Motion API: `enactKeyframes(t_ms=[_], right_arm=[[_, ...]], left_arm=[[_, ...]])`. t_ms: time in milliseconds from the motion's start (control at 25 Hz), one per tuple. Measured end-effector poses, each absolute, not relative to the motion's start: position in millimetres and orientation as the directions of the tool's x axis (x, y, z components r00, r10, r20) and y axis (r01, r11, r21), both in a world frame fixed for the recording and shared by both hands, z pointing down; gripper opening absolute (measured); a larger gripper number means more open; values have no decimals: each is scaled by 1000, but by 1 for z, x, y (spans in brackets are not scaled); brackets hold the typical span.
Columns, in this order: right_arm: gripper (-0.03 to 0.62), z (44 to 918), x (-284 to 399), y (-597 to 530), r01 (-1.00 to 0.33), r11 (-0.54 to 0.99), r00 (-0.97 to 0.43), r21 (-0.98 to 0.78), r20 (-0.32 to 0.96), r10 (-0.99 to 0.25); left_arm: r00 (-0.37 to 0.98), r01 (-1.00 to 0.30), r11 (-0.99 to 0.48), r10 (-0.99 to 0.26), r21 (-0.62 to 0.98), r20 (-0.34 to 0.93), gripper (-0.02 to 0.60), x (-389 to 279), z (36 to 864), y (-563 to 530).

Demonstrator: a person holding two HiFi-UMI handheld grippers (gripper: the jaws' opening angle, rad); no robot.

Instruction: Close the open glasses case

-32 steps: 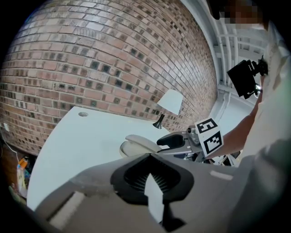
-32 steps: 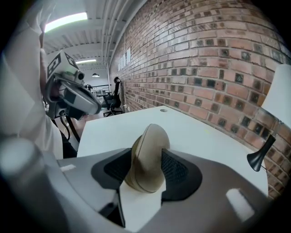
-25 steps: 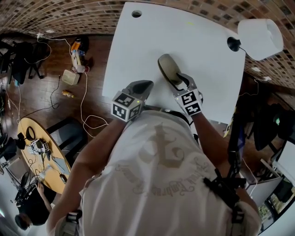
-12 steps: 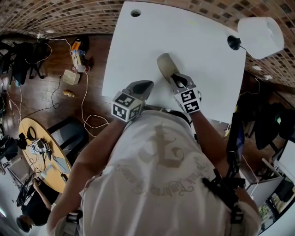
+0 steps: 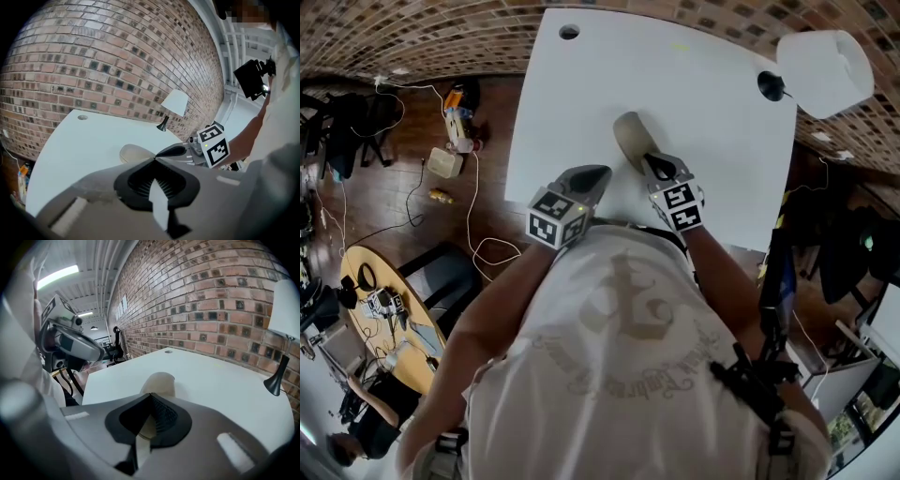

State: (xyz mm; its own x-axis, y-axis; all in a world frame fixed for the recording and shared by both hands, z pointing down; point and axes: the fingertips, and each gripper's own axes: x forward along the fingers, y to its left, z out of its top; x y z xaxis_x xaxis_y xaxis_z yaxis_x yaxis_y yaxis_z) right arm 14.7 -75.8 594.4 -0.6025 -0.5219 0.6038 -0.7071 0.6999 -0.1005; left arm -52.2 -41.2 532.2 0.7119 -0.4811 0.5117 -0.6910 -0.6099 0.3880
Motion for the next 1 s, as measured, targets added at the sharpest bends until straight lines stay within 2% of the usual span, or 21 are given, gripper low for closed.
enactKeyframes(t_ms=[400, 1000], right_arm=[[9, 593, 16, -77, -708, 686, -626, -165, 595, -504], [15, 548, 24, -90, -687, 703, -683, -184, 494, -537]], left_arm=[[711, -692, -615, -487, 378, 507, 6, -46, 528, -45], [707, -695, -630, -512, 345, 488, 6, -28, 514, -57]])
